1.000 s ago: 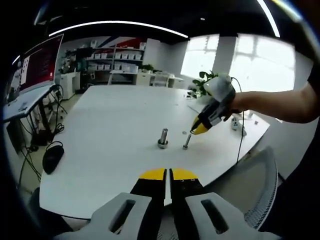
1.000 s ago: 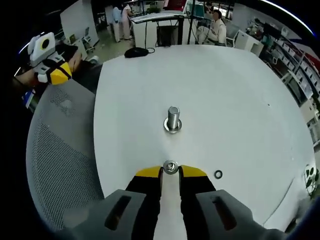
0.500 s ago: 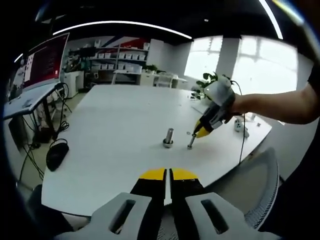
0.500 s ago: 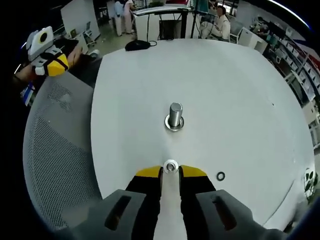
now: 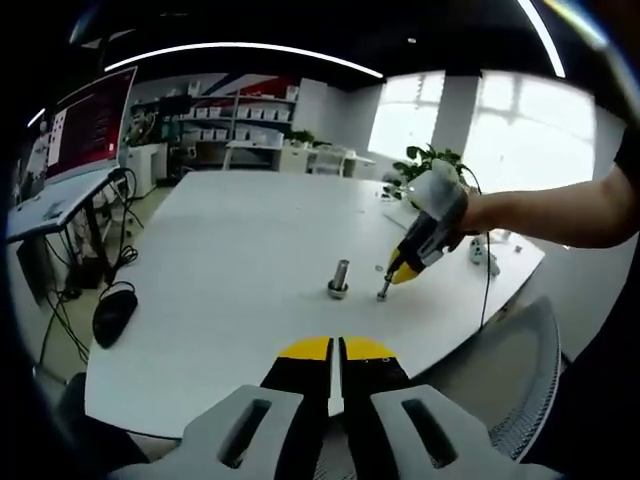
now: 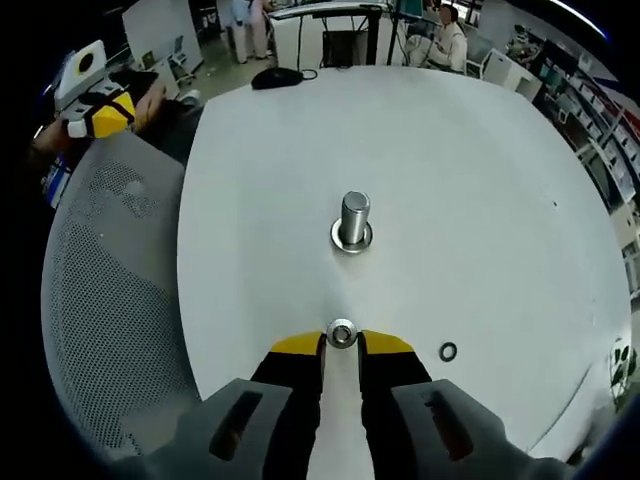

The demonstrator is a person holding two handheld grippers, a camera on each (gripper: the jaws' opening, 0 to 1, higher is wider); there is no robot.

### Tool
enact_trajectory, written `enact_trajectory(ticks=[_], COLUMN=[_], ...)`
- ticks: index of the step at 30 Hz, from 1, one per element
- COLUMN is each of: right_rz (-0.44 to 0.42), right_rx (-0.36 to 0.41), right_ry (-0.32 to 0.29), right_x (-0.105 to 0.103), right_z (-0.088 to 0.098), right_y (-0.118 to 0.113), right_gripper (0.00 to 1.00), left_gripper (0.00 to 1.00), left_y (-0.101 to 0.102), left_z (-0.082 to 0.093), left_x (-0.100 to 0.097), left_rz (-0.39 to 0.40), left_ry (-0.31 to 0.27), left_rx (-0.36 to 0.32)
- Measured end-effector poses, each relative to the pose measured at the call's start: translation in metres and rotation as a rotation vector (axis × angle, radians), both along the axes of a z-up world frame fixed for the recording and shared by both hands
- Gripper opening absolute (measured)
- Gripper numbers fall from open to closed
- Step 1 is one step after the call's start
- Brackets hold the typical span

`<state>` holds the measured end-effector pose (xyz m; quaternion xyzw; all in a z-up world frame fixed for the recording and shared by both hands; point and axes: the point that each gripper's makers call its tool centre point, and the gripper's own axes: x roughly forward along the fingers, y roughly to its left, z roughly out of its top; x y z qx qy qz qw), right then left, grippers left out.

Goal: Place the washer onto the threaded stud by aligning its center hole with the stud, sliding it down to the base, and recovering from edge contact or off-axis alignment until the washer reaches the visible bottom stop.

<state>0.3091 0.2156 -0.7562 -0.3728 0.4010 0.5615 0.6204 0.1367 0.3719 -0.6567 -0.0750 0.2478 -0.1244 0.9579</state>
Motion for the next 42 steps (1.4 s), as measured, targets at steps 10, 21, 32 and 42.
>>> enact_trajectory(ticks=[10, 21, 32, 42], right_rz=[0.017, 0.047, 0.003, -0.077], right_rx=[-0.034, -0.058, -0.053, -0.061], right_ry=[0.011, 0.018, 0.022, -0.024], right_x=[-0.001, -0.002, 0.012, 0.043], right_z=[-0.017, -0.026, -0.023, -0.025], right_y=[0.001, 0.000, -0.014, -0.033], right_gripper=[0.15, 0.16, 0.23, 0.23], left_gripper=[0.00, 0.00, 0.00, 0.00], left_y=[0.001, 0.000, 0.000, 0.003], left_z=[0.001, -0.005, -0.015, -0.021], left_x=[0.001, 0.001, 0.006, 0.007], left_rz=[0.008, 0.009, 0.000, -0.003], left_ry=[0.000, 0.016, 0.034, 0.049], left_rx=[-0.008, -0.019, -0.015, 0.004])
